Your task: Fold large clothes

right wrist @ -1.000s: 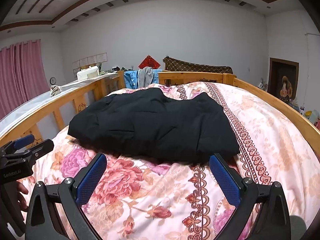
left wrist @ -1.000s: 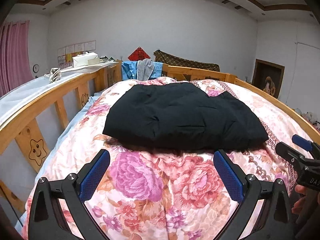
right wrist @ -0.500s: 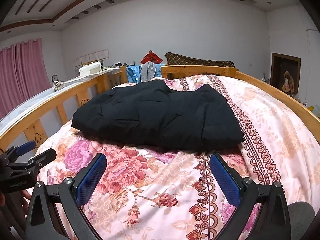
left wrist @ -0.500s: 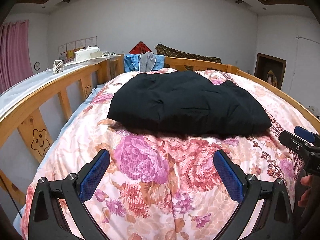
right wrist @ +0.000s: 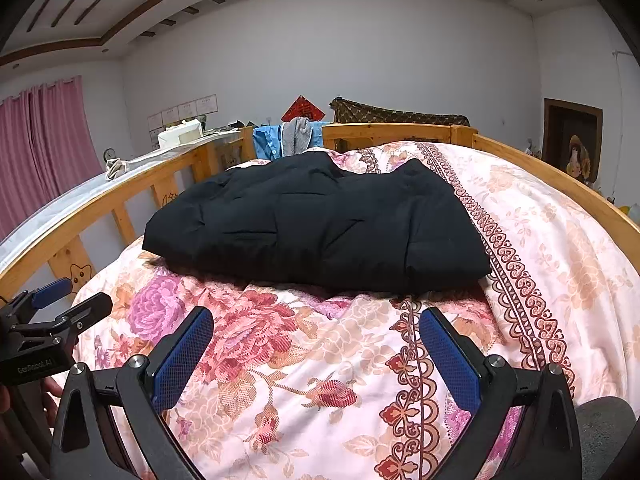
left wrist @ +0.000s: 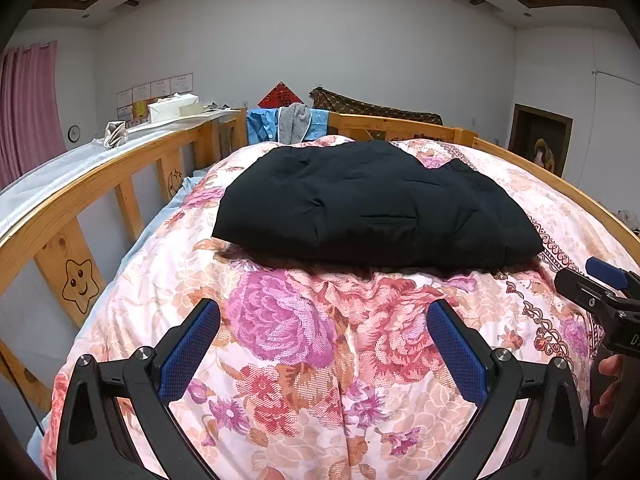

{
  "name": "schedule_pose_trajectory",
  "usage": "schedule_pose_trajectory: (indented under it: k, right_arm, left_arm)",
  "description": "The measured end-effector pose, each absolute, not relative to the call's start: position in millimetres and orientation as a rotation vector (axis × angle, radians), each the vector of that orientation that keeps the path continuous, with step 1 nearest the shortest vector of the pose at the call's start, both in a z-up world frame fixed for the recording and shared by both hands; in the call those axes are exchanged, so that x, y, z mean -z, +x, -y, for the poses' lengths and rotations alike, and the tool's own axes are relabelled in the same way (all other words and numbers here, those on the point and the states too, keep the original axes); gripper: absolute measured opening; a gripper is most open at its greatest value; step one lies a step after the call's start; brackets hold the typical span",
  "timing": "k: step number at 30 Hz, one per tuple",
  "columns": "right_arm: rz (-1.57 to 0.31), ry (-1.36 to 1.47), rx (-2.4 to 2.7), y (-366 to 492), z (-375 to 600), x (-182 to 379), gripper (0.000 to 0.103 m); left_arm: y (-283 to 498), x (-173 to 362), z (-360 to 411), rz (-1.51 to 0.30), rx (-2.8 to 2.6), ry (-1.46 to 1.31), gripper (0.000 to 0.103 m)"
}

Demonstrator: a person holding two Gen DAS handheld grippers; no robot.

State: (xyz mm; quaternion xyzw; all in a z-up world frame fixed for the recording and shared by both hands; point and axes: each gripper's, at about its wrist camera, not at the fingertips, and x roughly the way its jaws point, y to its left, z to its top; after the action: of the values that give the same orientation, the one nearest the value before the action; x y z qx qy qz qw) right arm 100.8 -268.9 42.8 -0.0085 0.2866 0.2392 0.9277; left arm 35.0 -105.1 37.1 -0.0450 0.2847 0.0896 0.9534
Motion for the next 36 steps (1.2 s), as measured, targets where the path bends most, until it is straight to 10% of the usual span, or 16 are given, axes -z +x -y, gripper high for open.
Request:
schedule_pose_trajectory:
  k: [36]
  right_arm:
    - [-0.596,-0.014,-0.492,100.4,269.5,-40.8,0.103]
  left_arm:
    - [33.9,-40.0,107.0,-0.574,-0.176,-0.08,0.102]
